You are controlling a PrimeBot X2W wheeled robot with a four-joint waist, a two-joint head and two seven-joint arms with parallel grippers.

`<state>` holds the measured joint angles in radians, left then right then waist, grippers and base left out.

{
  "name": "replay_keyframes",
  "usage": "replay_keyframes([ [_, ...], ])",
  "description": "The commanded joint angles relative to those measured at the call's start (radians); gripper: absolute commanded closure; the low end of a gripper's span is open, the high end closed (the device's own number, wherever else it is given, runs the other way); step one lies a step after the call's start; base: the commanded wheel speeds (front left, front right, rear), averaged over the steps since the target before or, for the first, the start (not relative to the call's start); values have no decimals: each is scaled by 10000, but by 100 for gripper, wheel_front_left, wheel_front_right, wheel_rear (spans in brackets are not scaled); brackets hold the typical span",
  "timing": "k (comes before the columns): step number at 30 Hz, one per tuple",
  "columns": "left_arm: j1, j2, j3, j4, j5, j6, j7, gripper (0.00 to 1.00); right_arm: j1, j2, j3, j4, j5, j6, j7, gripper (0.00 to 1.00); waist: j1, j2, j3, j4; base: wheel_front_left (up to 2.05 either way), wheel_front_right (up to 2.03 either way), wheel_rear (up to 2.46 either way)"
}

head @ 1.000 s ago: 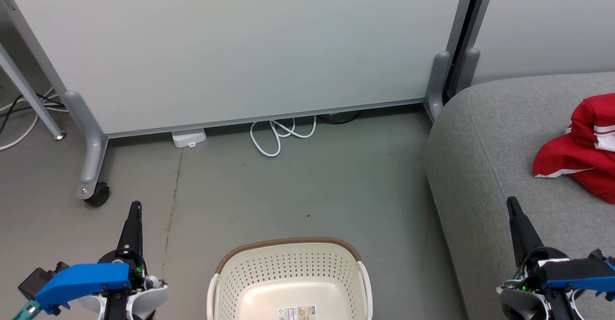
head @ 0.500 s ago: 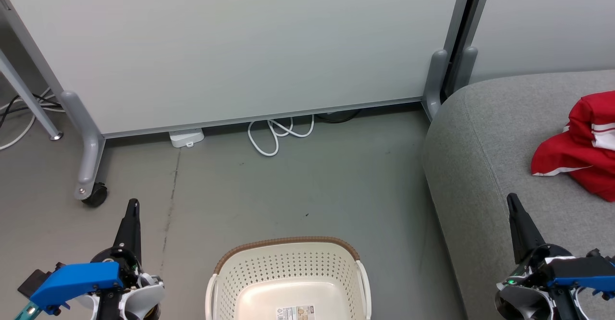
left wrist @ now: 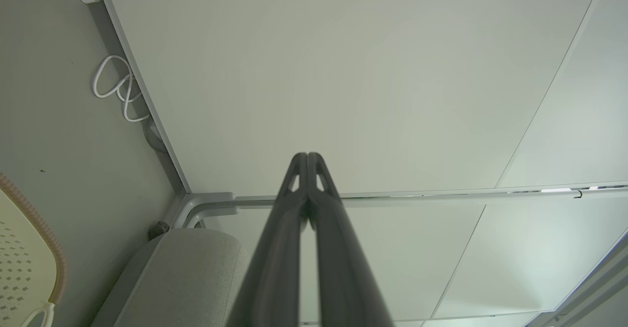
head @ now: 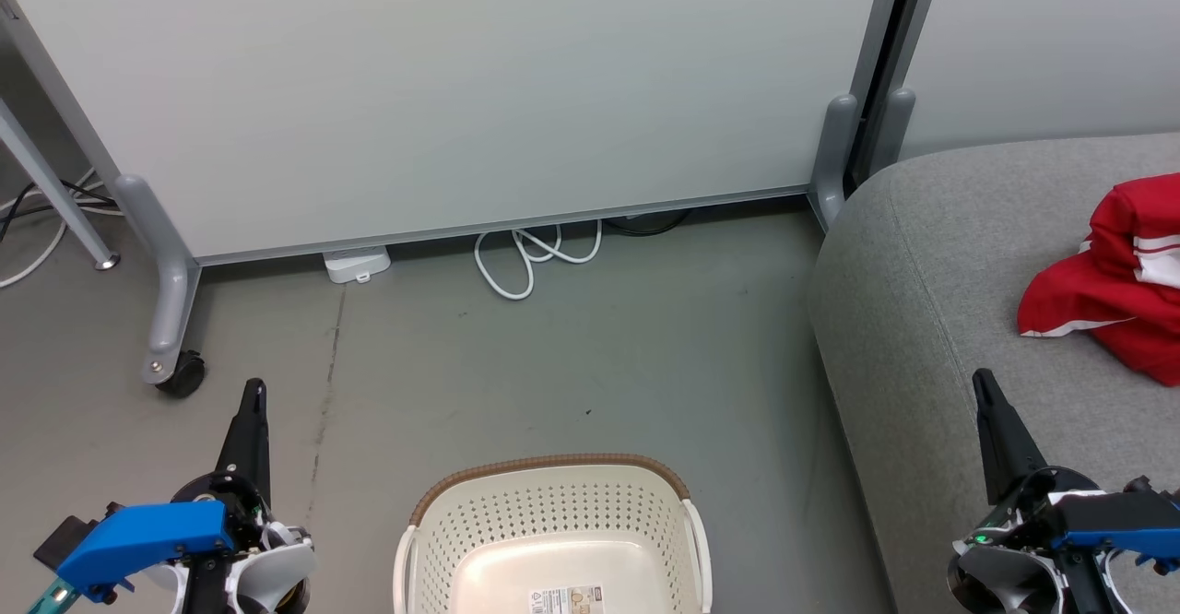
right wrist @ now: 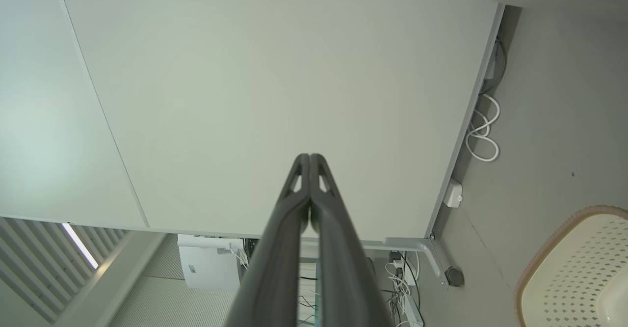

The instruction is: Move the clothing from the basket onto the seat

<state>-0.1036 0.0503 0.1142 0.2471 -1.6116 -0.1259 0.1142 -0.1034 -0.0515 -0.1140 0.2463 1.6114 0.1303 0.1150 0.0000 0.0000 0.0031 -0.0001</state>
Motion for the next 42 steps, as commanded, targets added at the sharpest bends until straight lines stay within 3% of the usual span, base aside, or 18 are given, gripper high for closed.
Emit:
replay_keyframes([
  [1,-101,-2,28,-33,-23,-97,39,100,-99,25,-15,-29,27,7,25,100,0,0,0,1,0,0,0],
  [42,-100,-2,25,-34,-25,-96,36,100,-99,23,-12,-30,28,7,22,100,0,0,0,1,0,0,0],
])
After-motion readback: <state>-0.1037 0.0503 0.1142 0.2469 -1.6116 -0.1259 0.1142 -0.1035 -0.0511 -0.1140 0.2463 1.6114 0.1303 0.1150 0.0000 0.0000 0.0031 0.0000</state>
